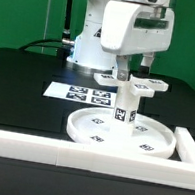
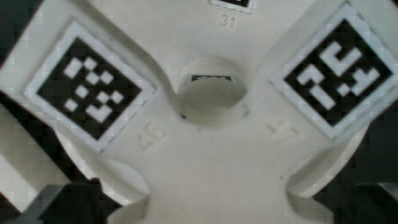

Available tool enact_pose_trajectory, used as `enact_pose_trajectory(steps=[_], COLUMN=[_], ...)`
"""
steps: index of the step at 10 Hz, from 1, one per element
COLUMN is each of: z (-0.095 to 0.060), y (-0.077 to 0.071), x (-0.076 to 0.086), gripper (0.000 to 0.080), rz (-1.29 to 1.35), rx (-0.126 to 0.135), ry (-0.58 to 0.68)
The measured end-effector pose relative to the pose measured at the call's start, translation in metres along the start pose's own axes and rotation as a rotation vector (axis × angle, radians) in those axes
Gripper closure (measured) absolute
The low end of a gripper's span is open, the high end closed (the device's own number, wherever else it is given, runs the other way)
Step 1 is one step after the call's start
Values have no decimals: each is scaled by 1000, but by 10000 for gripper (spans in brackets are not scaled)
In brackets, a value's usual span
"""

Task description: Assemble round table

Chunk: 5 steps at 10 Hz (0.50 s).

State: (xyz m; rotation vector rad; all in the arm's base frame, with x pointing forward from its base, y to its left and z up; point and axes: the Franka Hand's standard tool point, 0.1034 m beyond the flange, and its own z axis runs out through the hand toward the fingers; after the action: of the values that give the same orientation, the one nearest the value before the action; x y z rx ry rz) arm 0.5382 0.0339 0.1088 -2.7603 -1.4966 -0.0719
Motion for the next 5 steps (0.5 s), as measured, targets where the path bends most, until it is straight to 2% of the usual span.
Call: enact_pose_trajectory(steps=[5], z=[5], y=[-1], x=[-4], gripper=[151], rz=[5], rx=[6], ry=[-5])
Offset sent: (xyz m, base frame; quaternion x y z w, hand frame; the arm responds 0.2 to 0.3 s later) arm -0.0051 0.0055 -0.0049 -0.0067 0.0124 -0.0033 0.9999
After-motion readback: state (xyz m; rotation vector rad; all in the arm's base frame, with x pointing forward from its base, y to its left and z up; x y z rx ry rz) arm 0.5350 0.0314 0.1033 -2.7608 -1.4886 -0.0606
